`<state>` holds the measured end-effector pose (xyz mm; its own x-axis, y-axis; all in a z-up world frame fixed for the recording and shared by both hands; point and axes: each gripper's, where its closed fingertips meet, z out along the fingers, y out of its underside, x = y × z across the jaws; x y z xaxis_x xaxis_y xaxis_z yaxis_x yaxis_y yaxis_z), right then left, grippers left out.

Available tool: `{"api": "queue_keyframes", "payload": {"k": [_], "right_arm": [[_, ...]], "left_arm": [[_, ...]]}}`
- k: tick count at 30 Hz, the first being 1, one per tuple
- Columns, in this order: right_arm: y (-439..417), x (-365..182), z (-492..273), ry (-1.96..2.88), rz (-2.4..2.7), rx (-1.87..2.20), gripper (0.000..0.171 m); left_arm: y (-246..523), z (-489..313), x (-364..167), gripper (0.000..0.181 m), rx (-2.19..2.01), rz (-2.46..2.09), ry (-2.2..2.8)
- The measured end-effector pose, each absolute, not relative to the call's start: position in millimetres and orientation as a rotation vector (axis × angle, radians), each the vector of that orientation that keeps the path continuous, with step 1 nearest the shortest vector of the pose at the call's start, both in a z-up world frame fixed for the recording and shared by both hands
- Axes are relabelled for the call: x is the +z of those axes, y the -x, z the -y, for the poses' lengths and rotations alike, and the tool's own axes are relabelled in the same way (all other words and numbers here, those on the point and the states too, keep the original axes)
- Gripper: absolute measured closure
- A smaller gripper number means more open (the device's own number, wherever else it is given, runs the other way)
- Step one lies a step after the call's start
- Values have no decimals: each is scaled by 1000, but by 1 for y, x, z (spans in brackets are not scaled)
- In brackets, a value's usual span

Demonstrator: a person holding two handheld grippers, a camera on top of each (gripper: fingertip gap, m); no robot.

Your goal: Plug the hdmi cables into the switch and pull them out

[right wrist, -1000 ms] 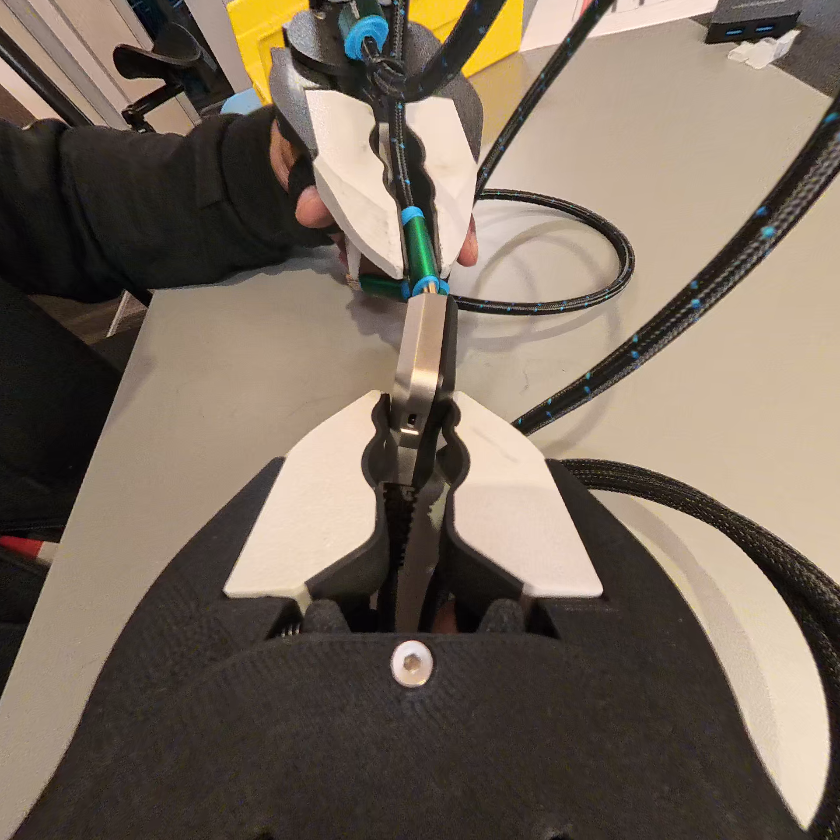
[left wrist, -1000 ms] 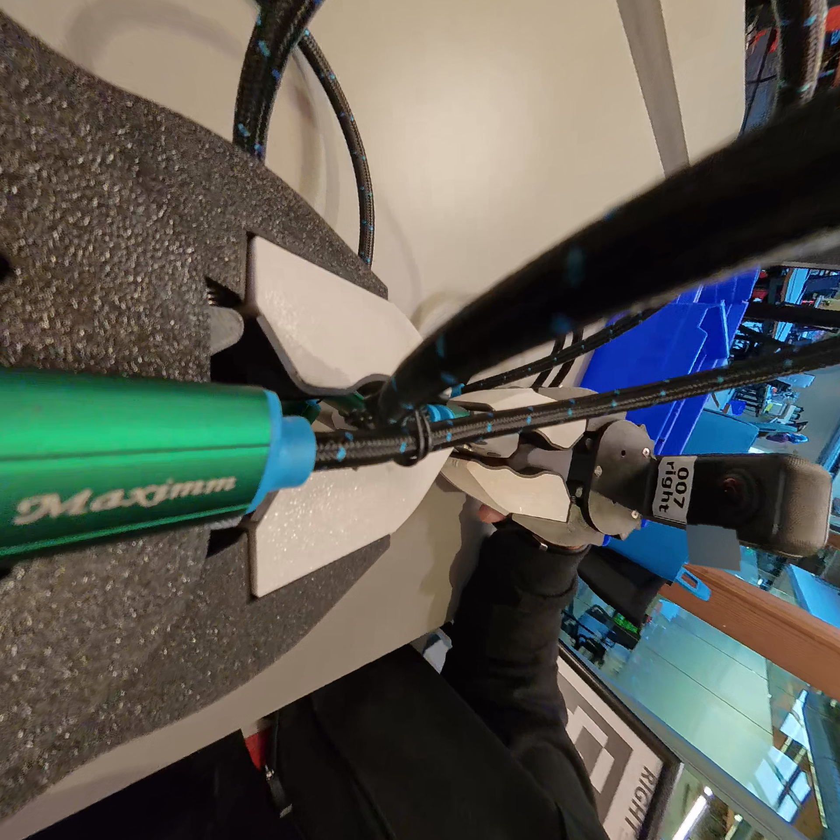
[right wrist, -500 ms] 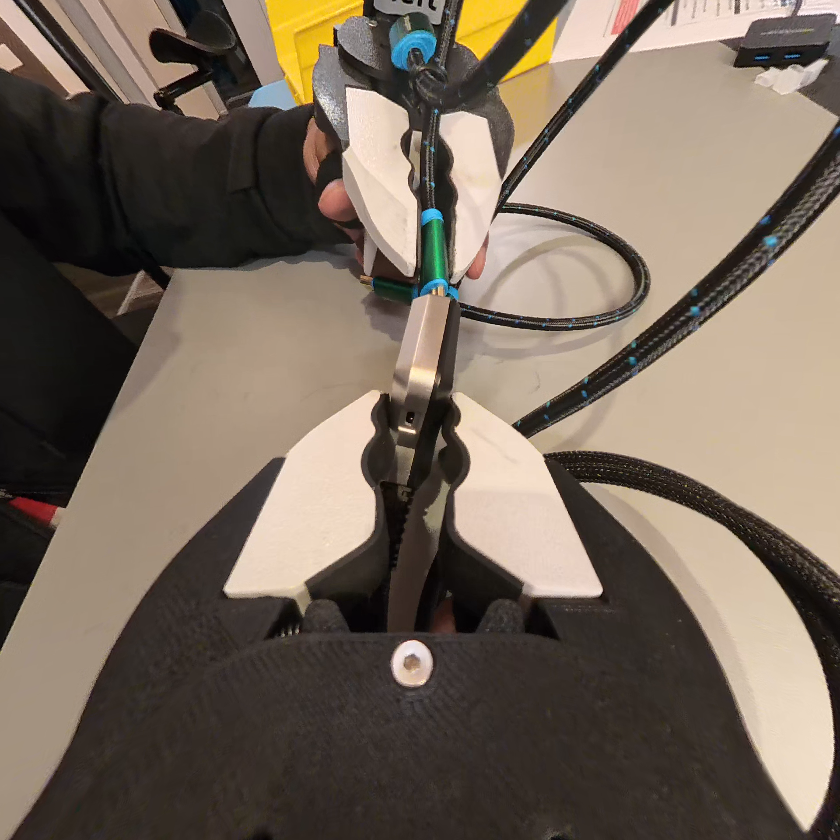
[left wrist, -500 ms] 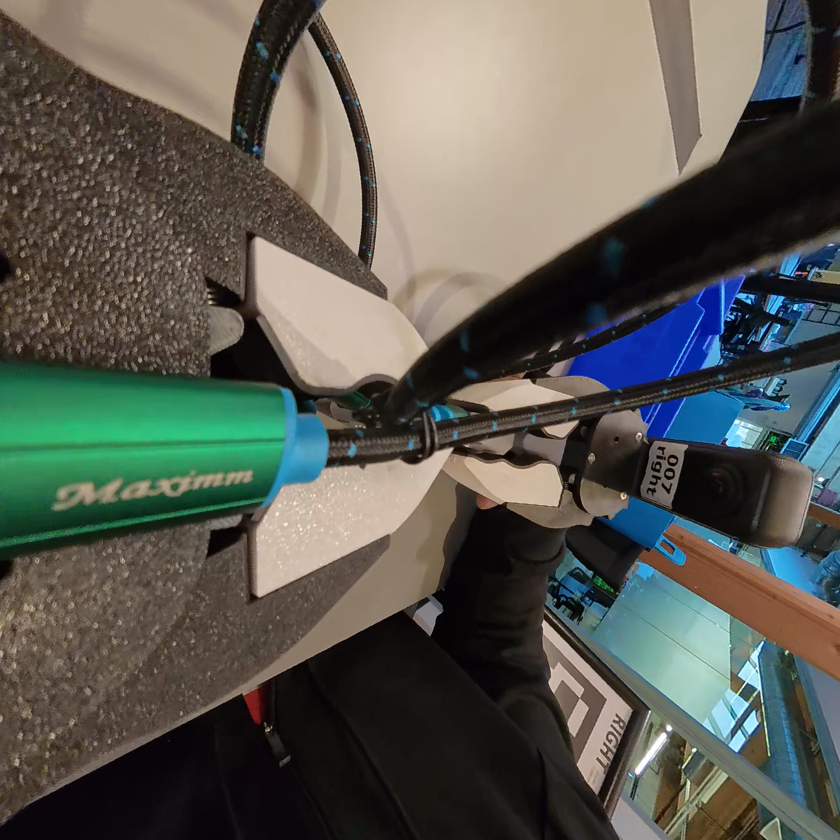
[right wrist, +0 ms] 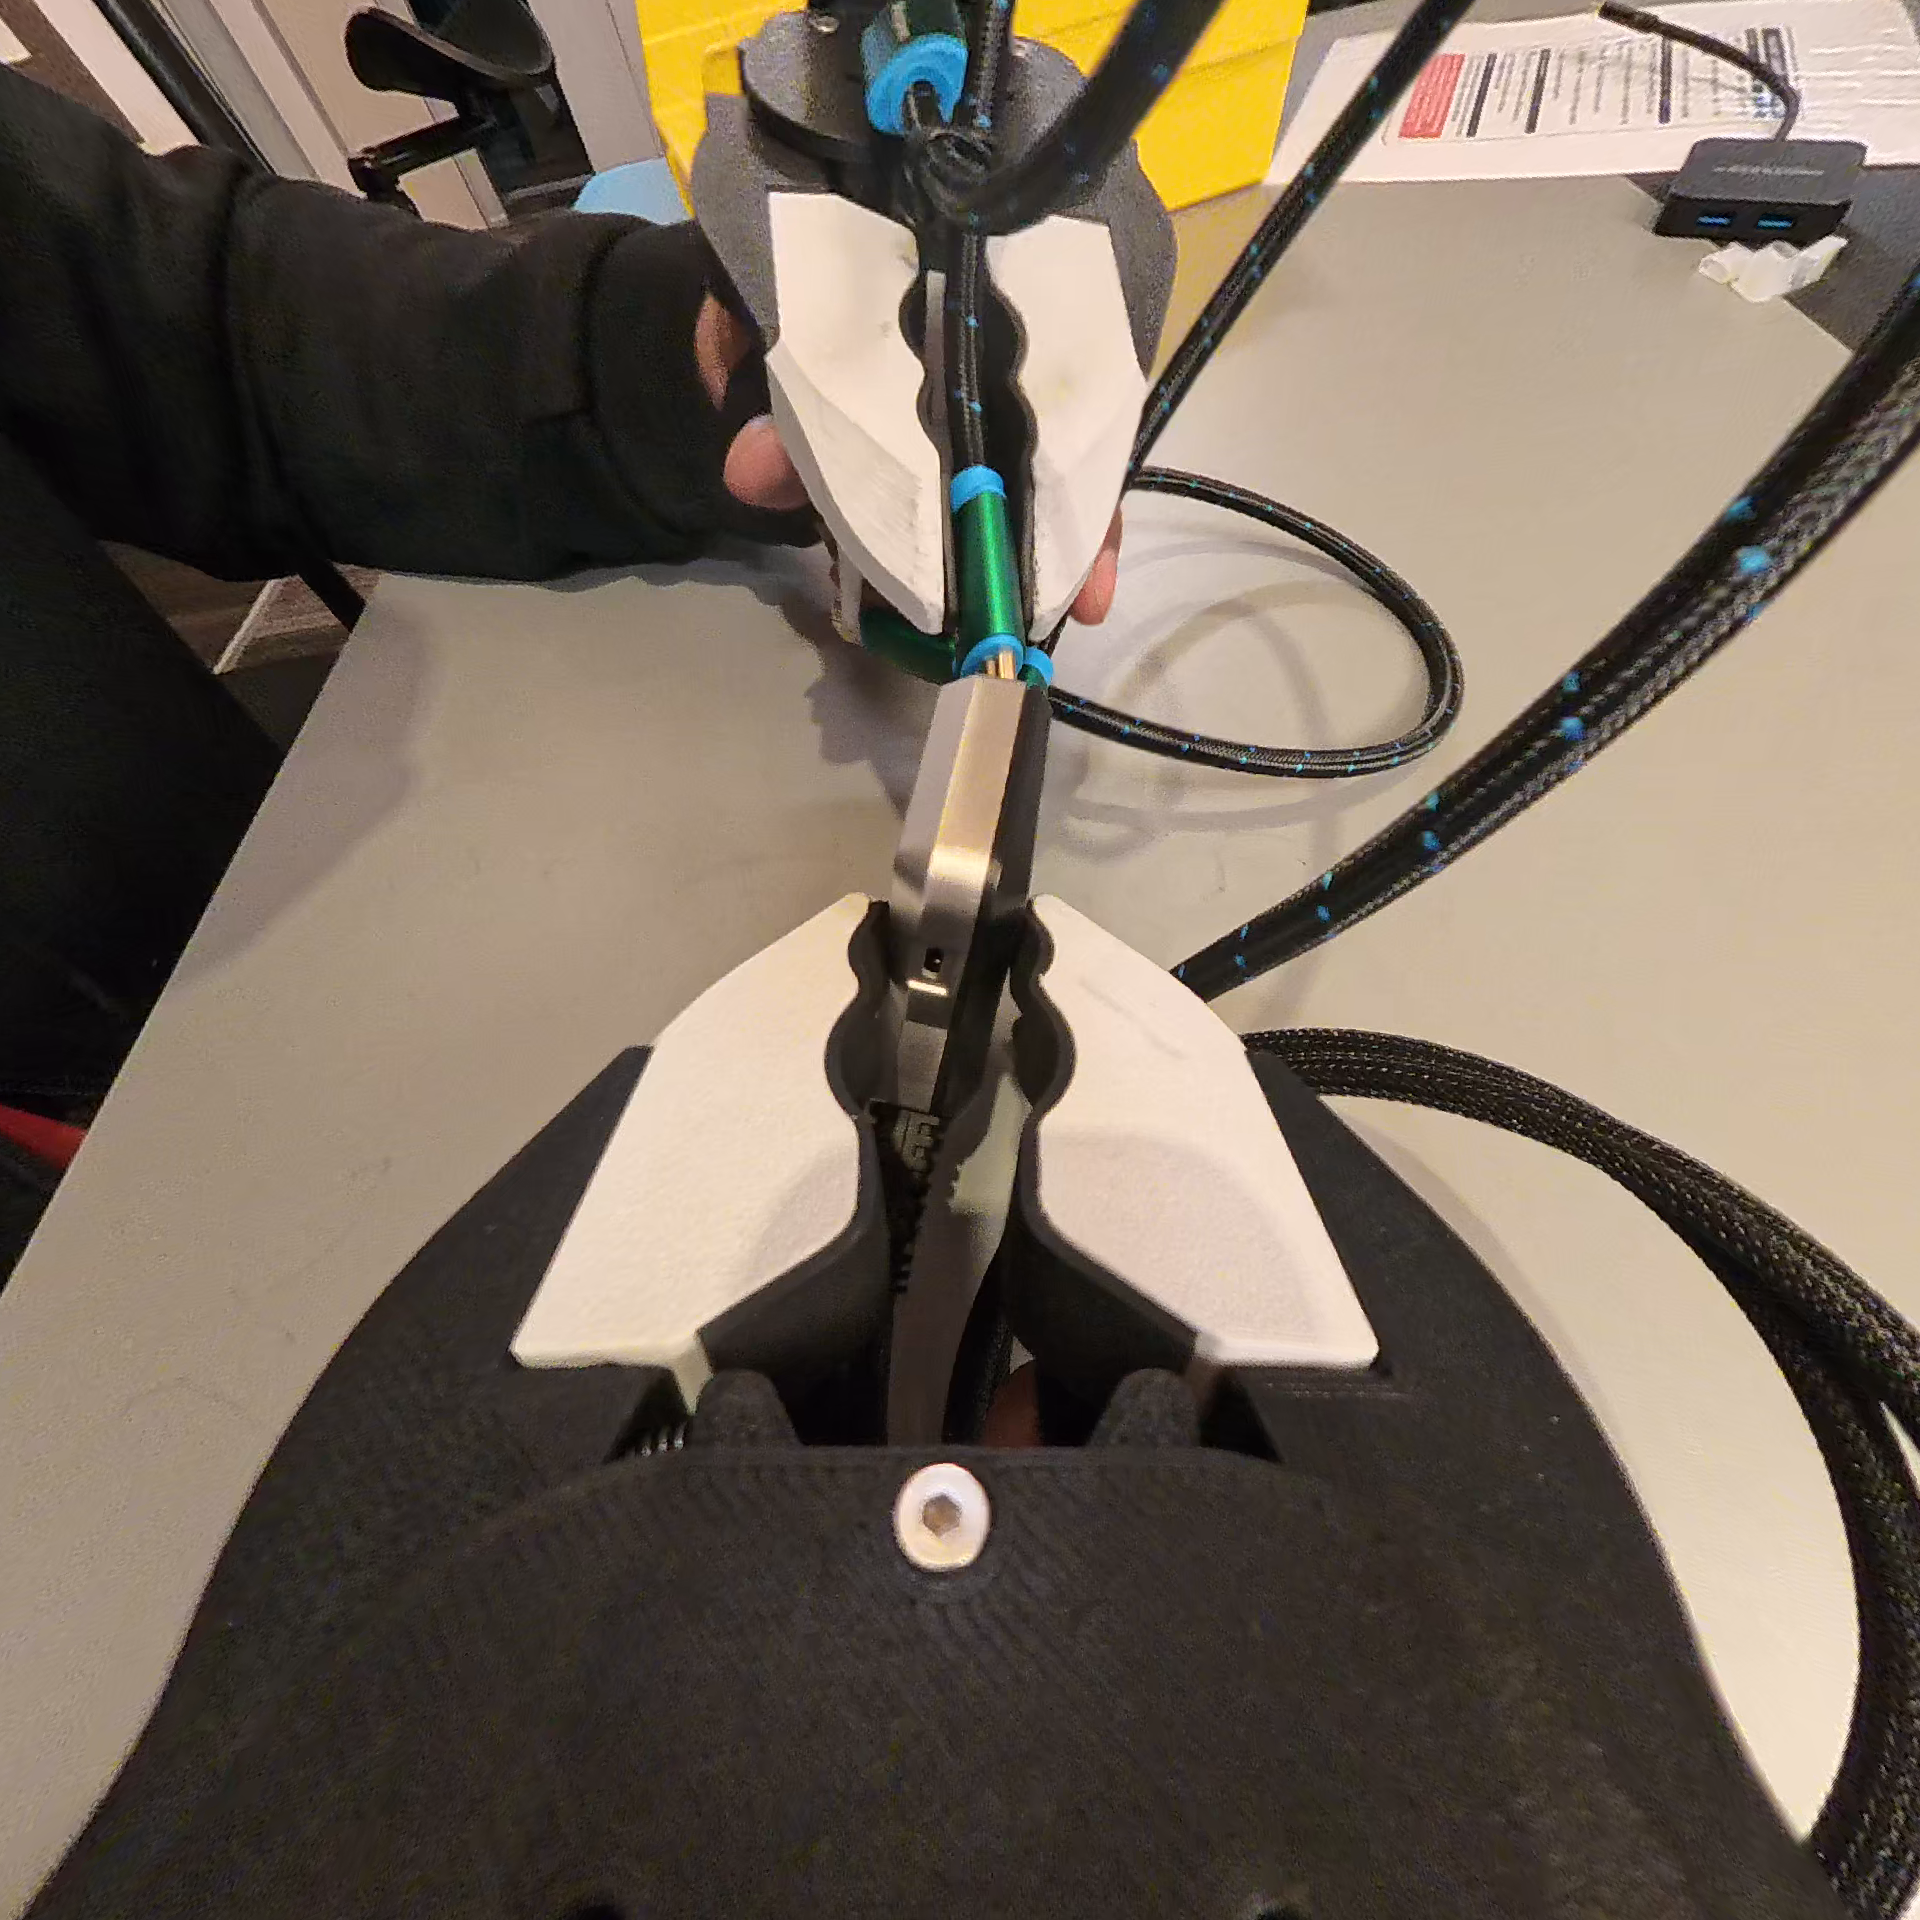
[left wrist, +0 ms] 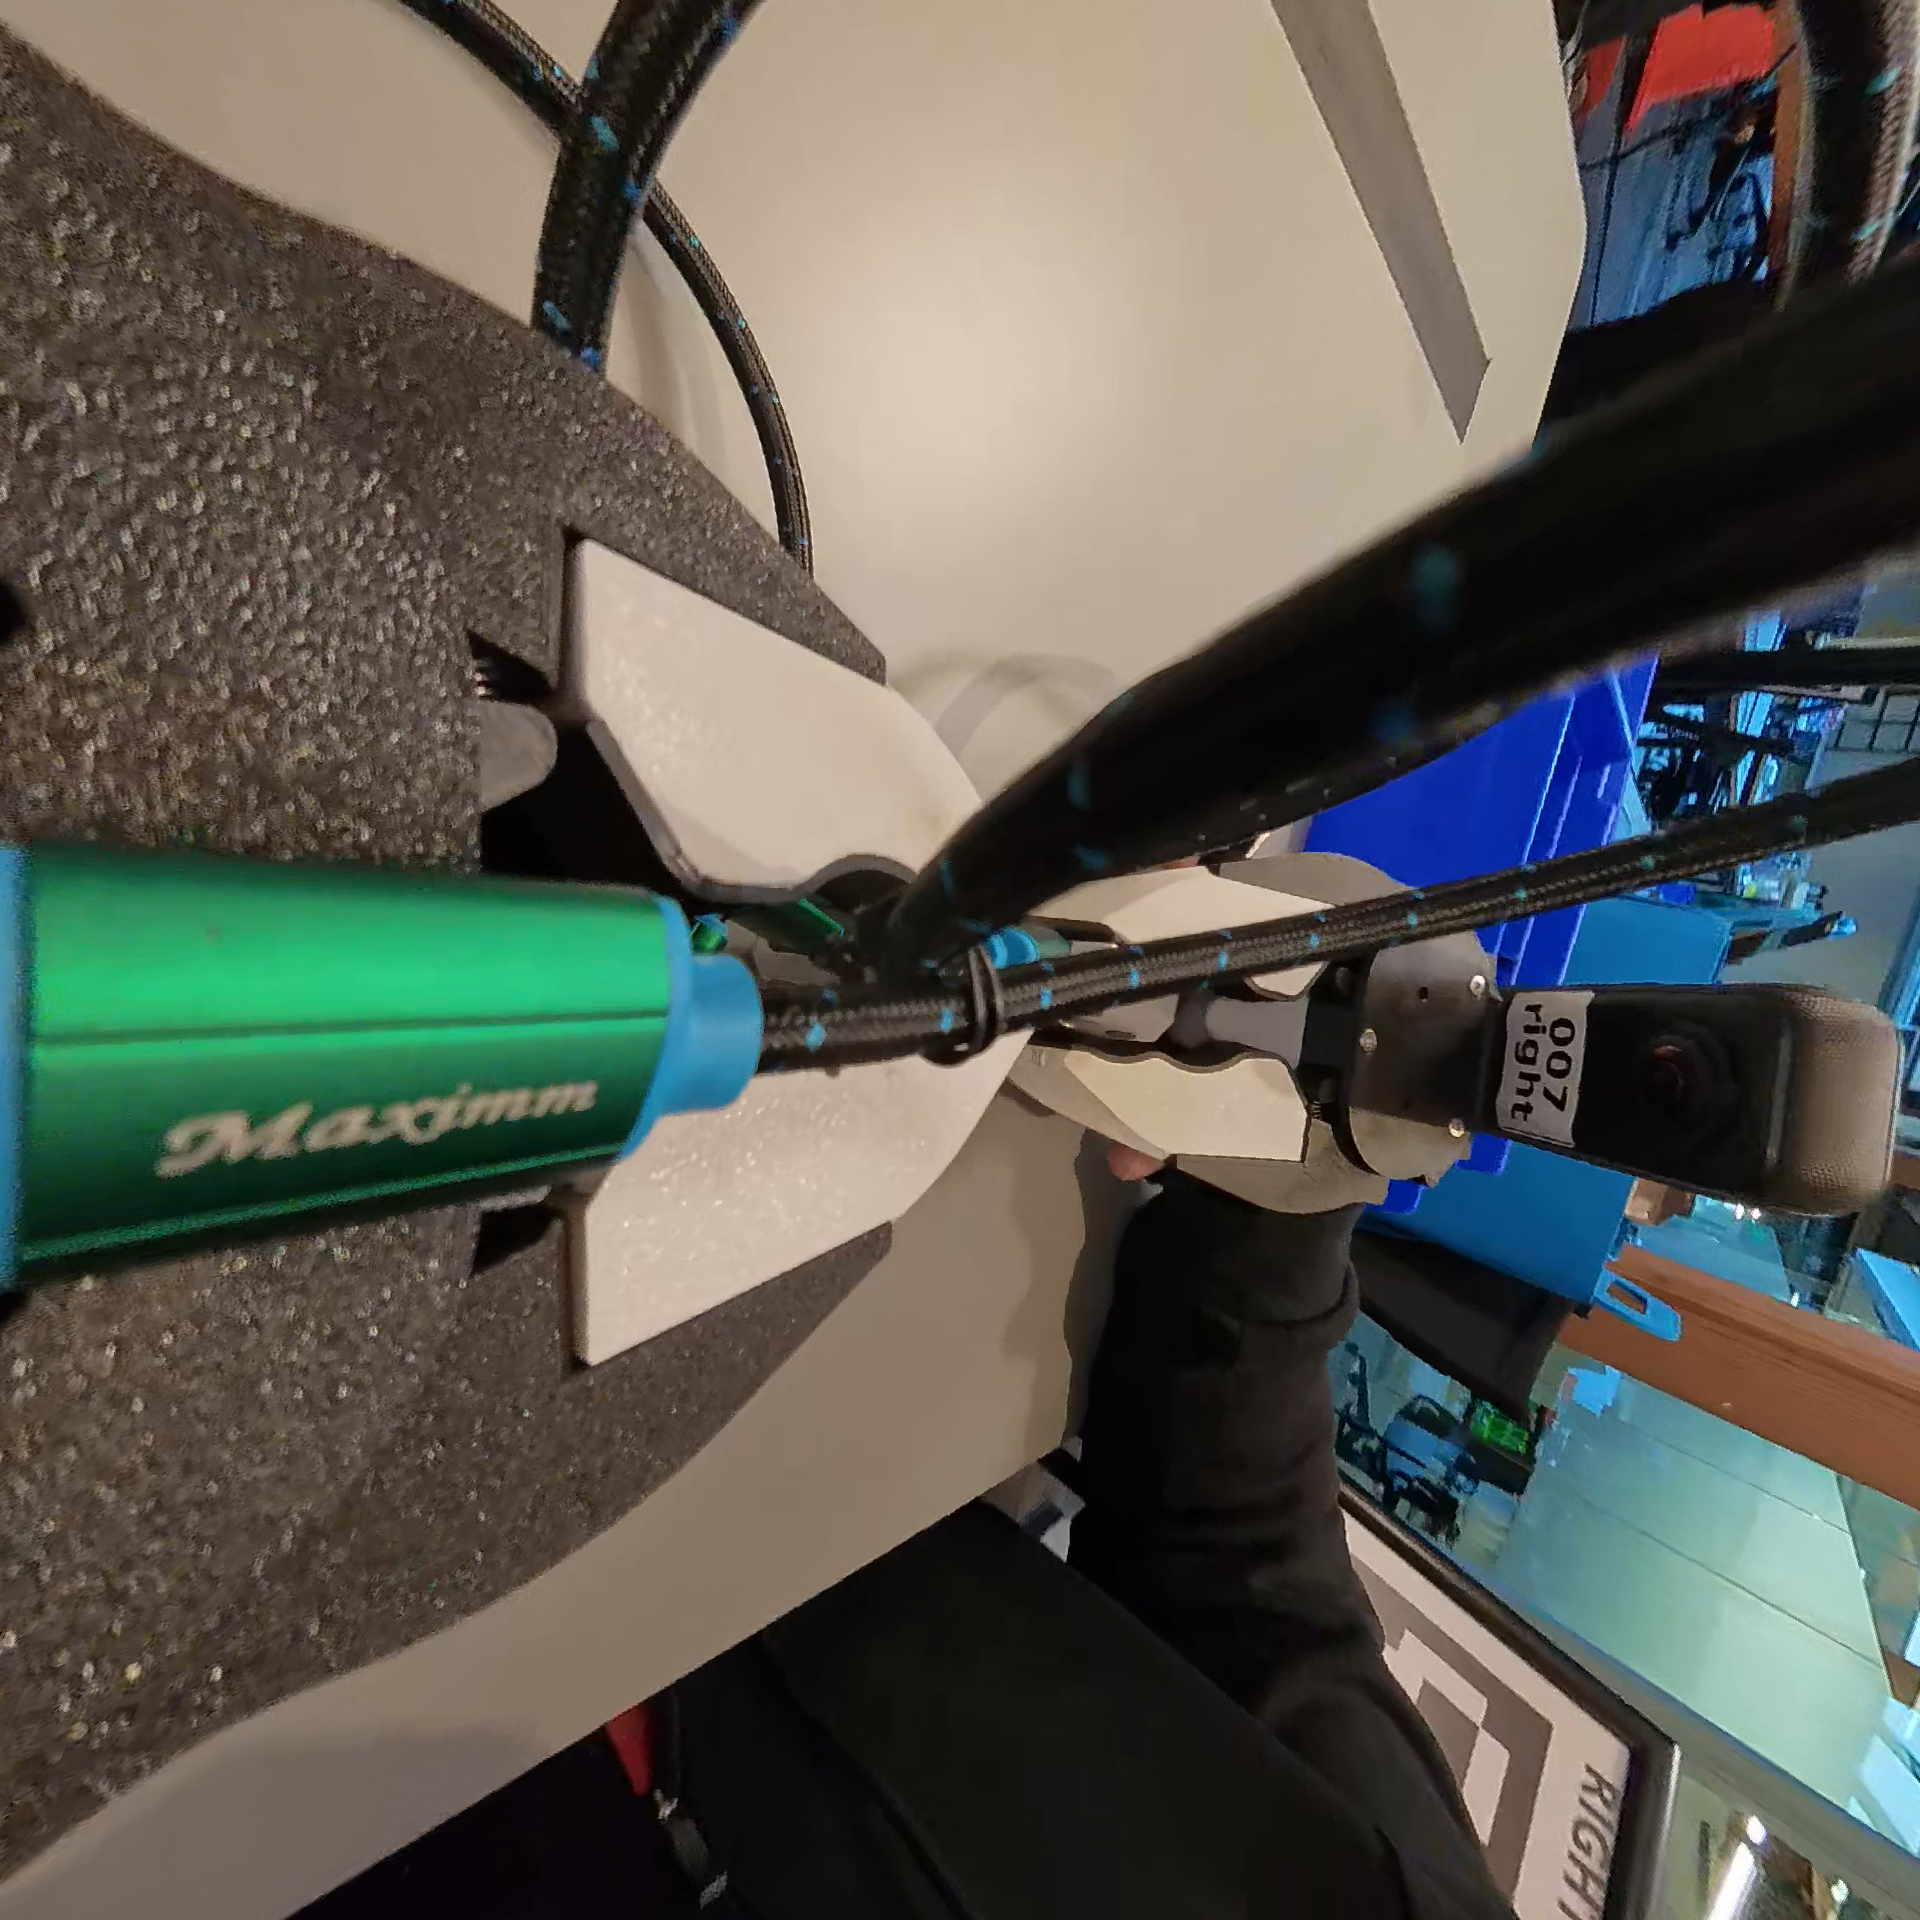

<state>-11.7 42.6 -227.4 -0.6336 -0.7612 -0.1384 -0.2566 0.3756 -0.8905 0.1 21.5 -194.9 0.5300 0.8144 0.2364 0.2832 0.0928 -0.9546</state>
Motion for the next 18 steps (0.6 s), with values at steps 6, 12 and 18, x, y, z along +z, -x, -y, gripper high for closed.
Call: {"api": "queue_keyframes", "payload": {"k": [6, 12, 18], "right_arm": [[11, -227, -43, 885, -2098, -1227, 149], [11, -227, -43, 884, -2097, -1225, 149], [11, -227, -43, 883, -2096, -1225, 149]], "left_arm": [[-1, -21, -195, 168, 495, 1018, 1483], [0, -21, -195, 168, 506, 1024, 1489], [0, -21, -195, 168, 496, 1028, 1482]]}}
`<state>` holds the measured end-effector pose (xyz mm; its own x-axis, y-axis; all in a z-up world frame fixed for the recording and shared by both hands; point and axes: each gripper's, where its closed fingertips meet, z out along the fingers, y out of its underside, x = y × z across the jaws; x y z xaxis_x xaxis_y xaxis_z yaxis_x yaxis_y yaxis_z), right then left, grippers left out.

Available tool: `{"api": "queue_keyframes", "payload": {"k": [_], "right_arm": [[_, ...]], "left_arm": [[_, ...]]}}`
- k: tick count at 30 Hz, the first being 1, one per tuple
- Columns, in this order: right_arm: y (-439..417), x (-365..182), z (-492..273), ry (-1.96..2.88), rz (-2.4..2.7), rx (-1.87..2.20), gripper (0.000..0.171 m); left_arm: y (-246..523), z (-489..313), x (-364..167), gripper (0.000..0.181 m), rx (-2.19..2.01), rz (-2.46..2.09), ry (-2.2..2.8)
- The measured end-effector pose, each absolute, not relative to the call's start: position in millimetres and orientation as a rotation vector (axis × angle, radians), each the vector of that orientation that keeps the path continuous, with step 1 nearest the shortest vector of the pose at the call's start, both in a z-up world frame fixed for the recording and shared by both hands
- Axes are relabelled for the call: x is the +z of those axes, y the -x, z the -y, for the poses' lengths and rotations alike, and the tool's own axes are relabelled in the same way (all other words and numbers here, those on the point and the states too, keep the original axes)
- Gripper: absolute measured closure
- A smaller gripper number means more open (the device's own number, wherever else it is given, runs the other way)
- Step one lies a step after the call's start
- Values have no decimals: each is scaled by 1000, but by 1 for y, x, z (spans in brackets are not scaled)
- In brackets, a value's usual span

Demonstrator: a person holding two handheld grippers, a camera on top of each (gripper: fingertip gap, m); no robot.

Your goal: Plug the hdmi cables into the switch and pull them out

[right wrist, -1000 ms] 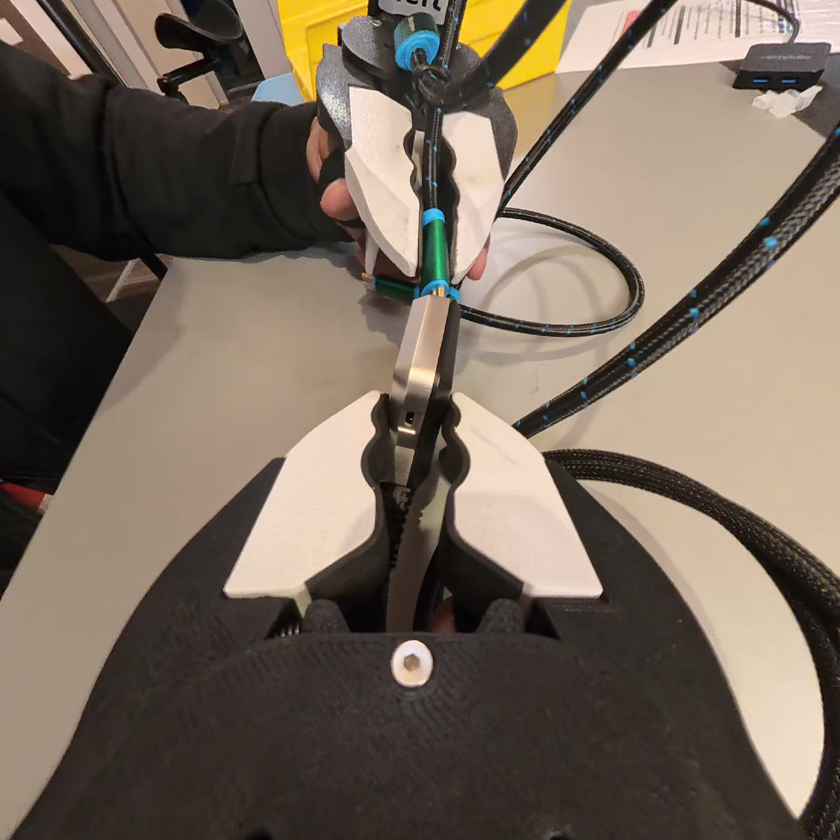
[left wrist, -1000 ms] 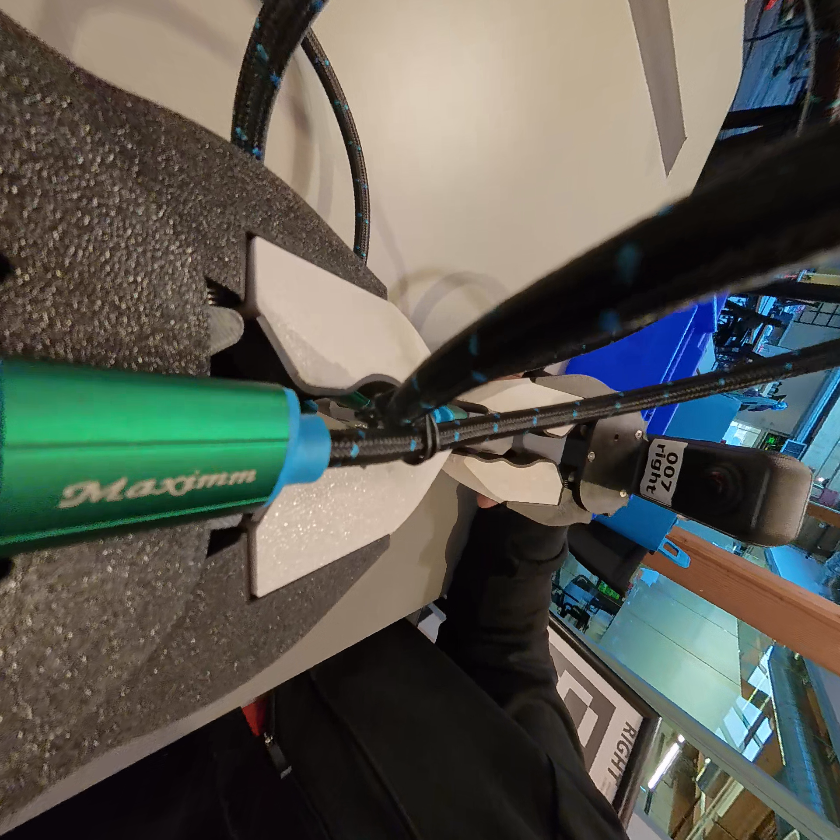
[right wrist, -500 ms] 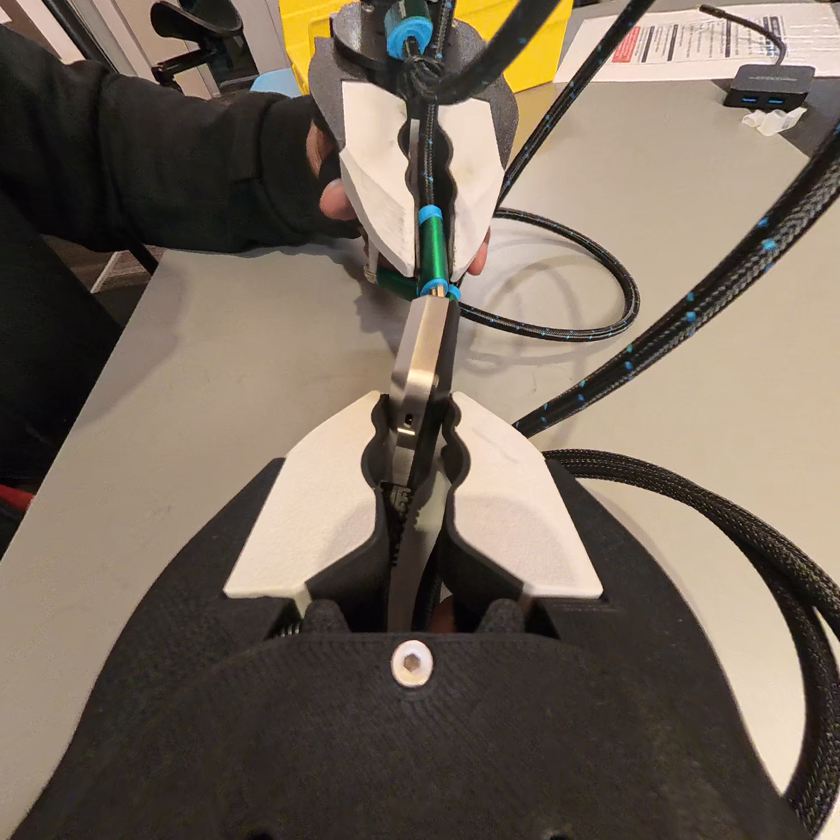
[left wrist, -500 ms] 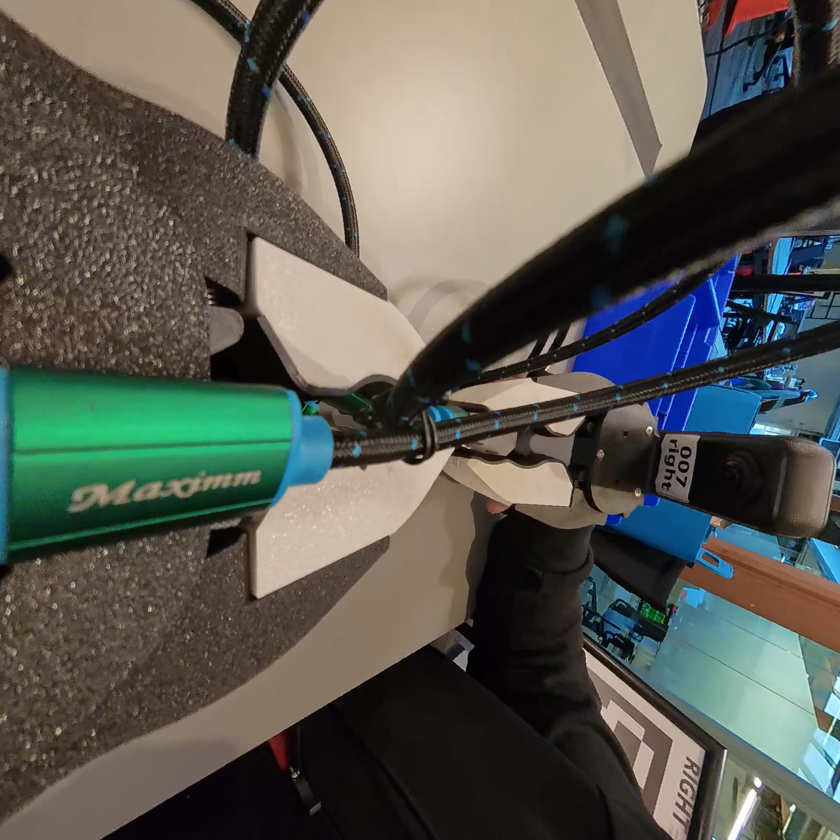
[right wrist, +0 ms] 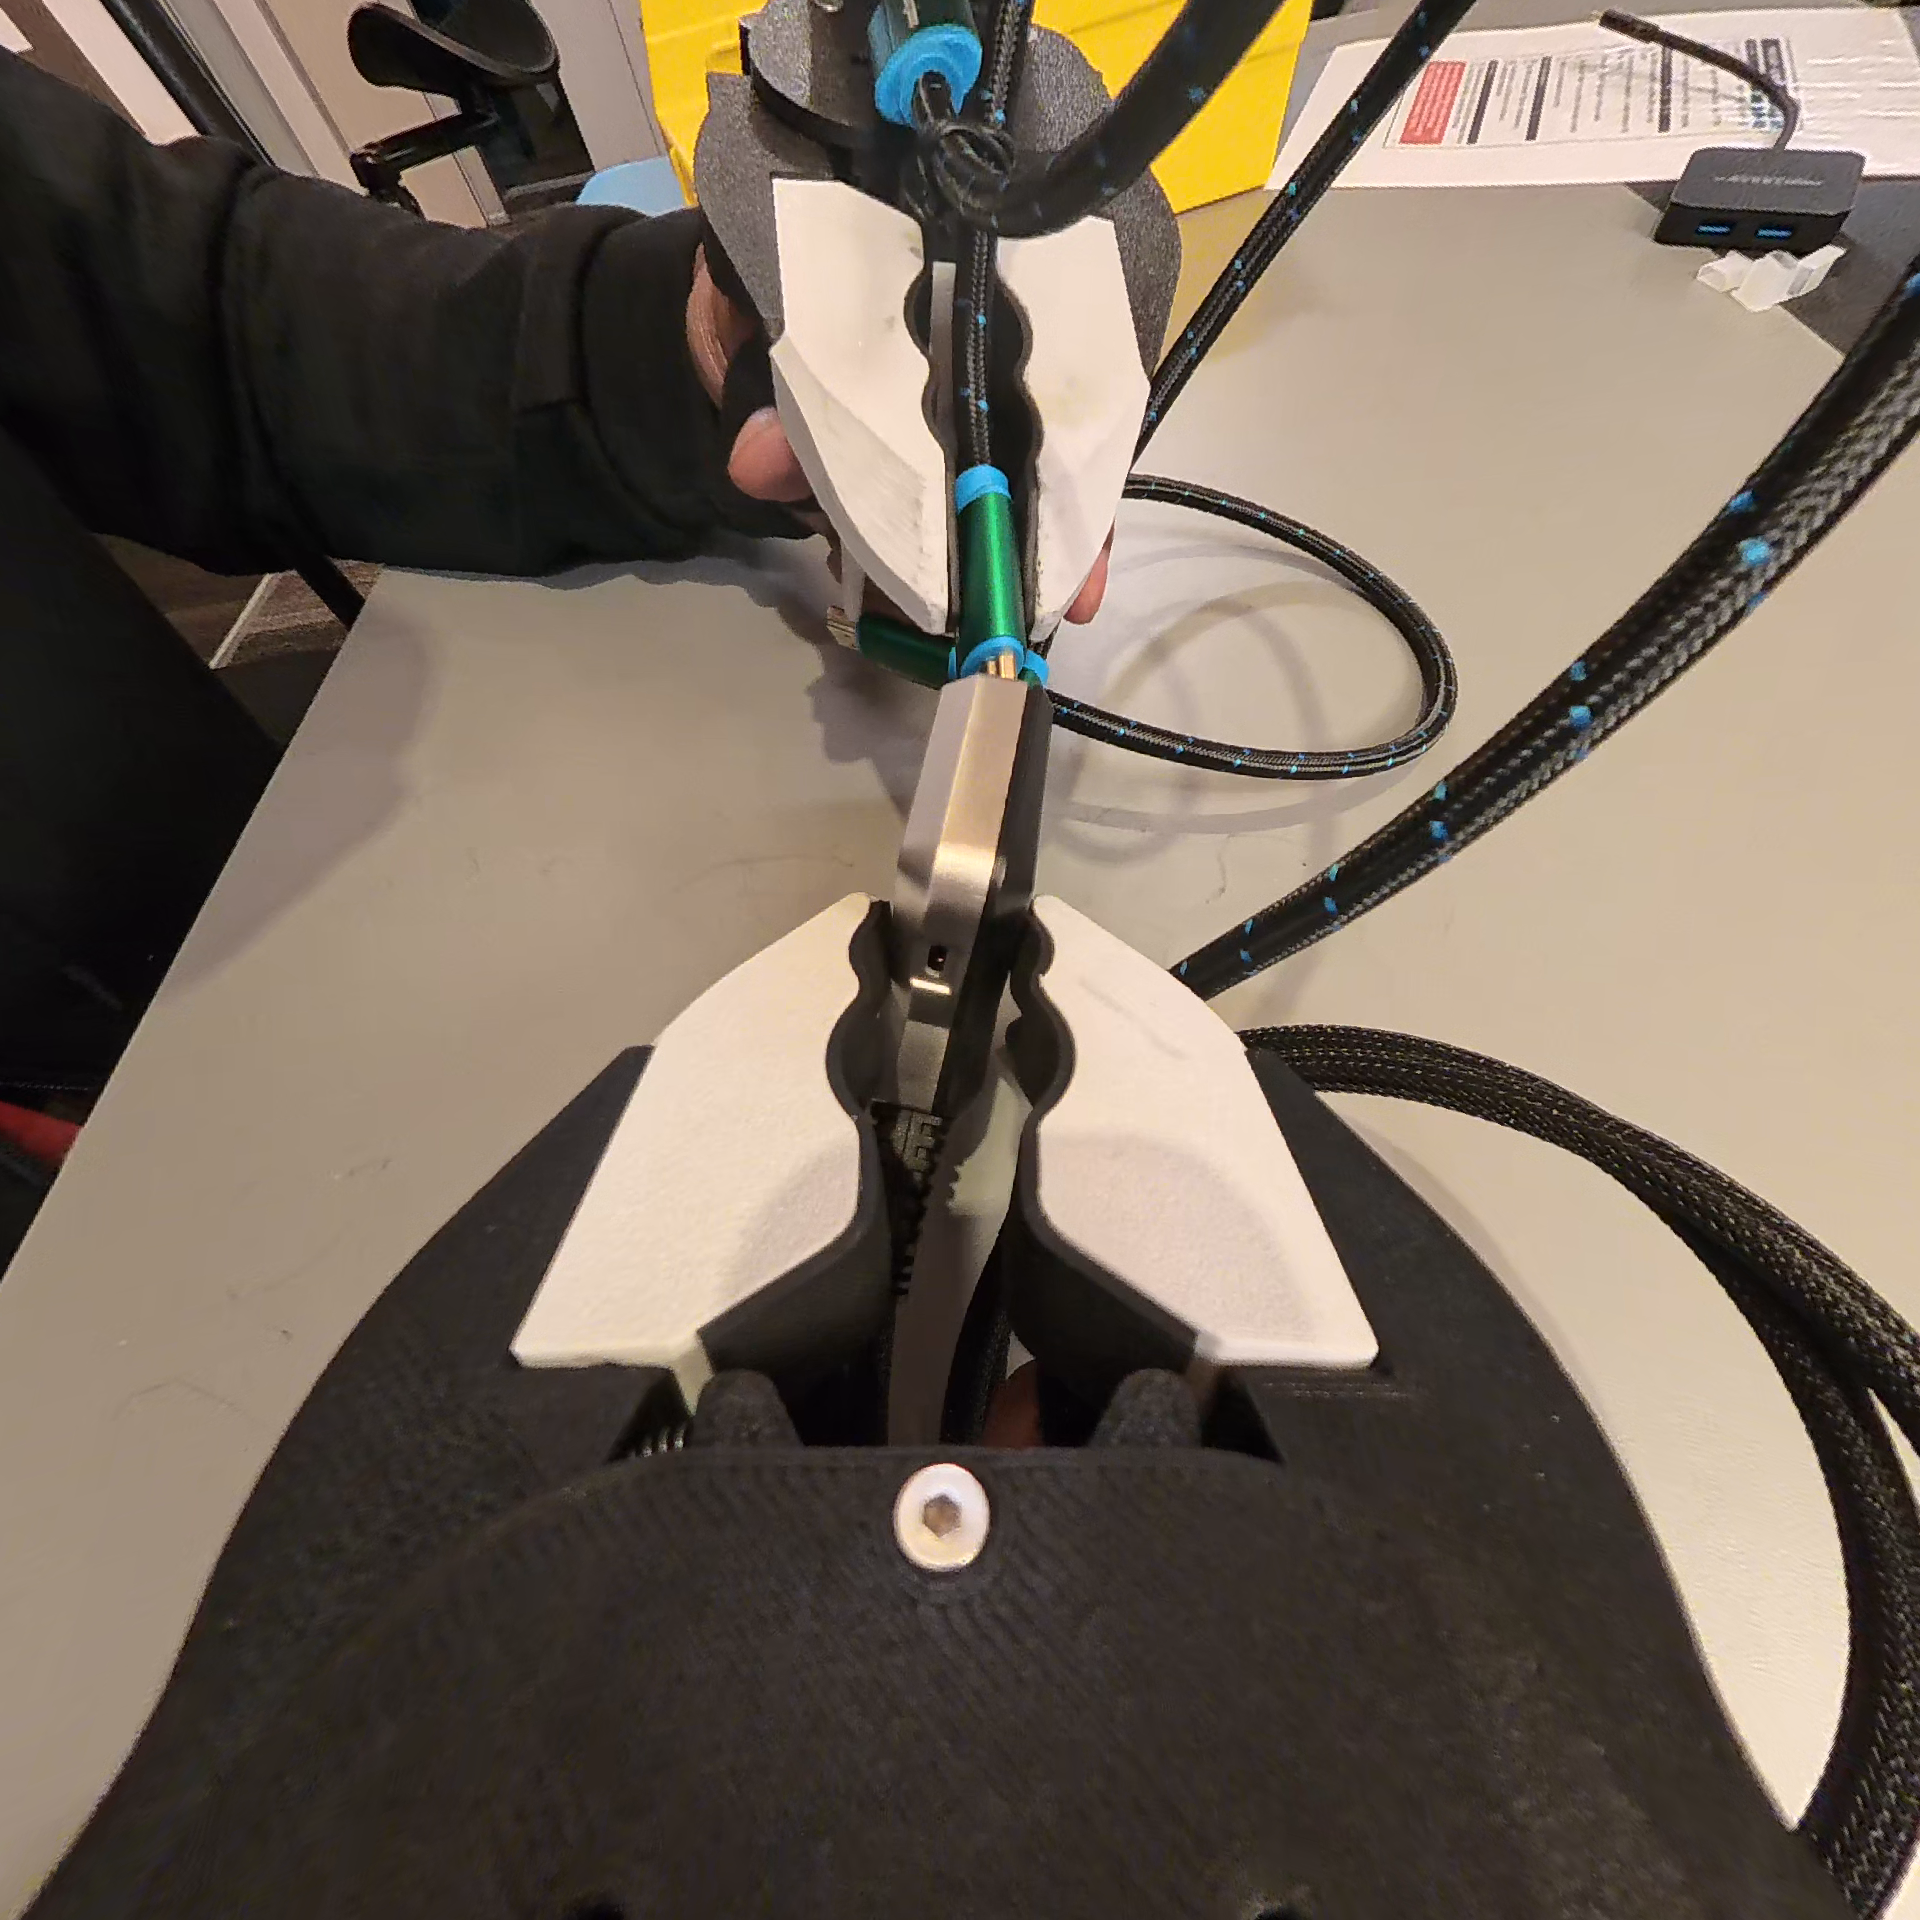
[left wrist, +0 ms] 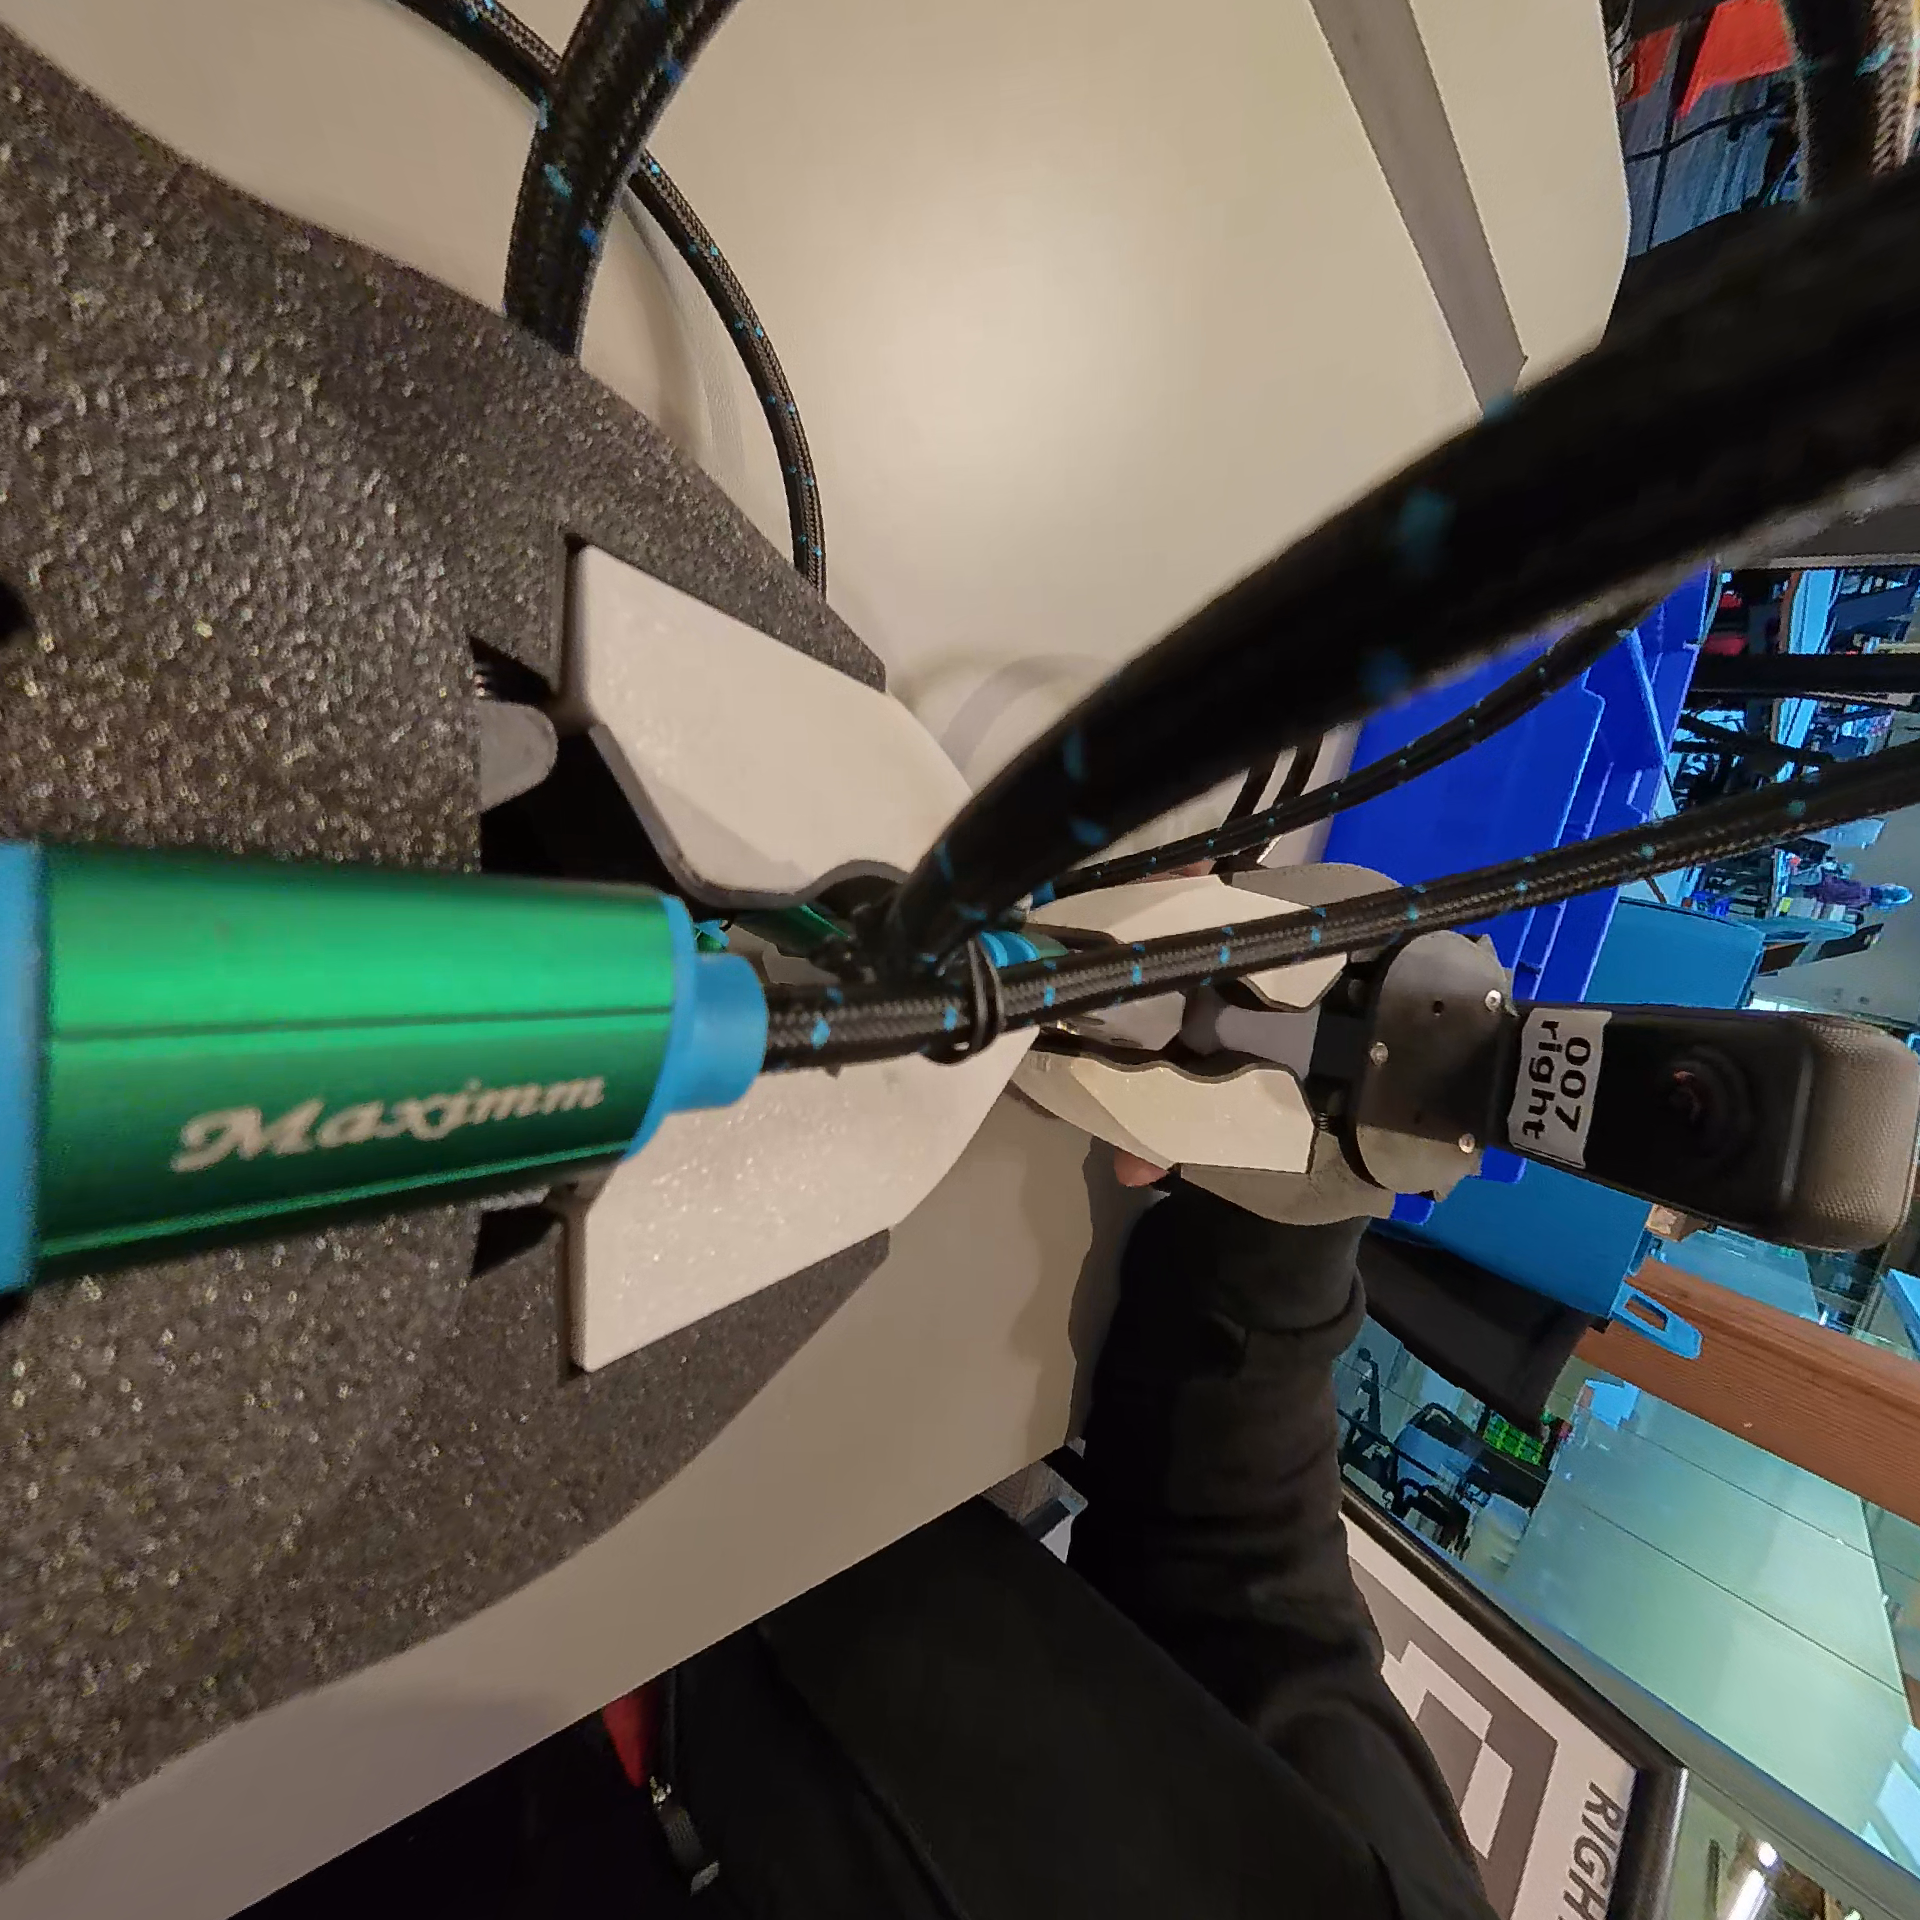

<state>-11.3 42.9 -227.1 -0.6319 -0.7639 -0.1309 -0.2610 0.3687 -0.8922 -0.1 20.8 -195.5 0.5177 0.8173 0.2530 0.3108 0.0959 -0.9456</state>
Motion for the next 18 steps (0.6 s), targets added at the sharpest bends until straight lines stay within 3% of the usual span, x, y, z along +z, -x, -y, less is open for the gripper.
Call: {"api": "queue_keyframes", "payload": {"k": [18], "right_arm": [[11, -227, -43, 877, -2092, -1225, 149]], "left_arm": [[1, -21, -196, 168, 523, 1043, 1510]]}}
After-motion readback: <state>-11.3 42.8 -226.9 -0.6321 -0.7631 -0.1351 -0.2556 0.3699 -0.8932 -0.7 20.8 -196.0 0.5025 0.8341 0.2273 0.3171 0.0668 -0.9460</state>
